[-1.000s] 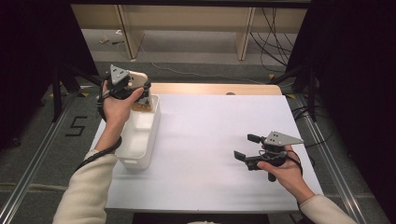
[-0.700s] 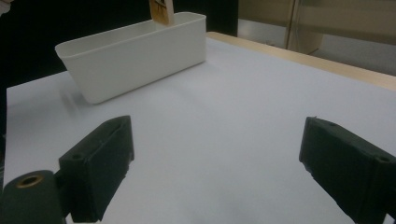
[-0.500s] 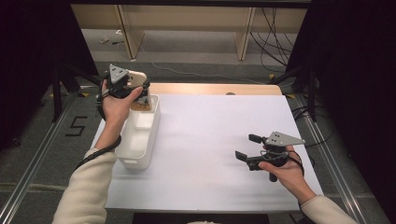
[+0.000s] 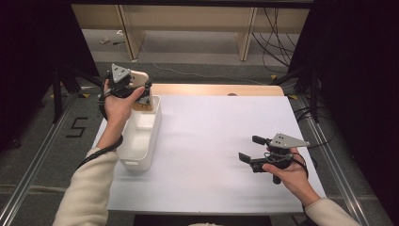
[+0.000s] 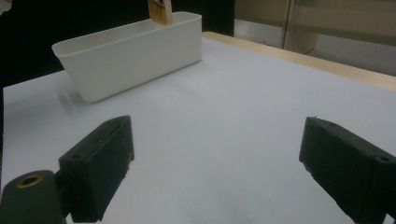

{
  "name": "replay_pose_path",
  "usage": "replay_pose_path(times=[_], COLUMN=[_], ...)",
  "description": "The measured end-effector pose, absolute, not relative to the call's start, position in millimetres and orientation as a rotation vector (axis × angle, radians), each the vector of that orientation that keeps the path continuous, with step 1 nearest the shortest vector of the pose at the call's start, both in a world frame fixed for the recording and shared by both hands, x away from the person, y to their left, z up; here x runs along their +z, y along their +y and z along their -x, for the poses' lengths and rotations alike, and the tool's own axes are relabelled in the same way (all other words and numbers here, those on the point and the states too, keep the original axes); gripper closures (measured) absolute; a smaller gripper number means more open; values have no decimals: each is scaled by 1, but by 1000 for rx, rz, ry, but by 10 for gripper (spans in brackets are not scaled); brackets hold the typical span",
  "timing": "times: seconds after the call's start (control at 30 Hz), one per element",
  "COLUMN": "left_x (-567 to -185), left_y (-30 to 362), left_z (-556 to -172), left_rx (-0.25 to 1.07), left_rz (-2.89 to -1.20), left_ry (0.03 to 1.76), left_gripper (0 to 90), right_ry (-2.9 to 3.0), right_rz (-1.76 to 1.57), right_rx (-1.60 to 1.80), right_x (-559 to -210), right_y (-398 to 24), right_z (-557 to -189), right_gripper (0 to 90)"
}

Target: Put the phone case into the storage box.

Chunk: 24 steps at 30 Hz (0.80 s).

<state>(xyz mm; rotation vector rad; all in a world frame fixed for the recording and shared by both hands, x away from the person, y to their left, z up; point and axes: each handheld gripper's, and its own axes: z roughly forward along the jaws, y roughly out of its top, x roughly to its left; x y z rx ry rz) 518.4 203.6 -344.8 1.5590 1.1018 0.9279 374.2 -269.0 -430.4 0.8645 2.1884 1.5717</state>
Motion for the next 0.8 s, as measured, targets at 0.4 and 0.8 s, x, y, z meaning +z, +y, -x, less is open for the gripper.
replay_pose_path(times=[0.4, 0.8], left_x=[-346, -346], left_y=[205, 201], left_z=[-523, -526], left_rx=[924, 921], left_rz=[-1562, -1566], left_ry=[1107, 1102], left_gripper=[100, 100], right_ry=[2188, 2186], right_rz=[-871, -870], right_rx=[1570, 1573], right_x=[-431, -431], right_y=[-269, -270], right_z=[-374, -375], right_gripper=[111, 111])
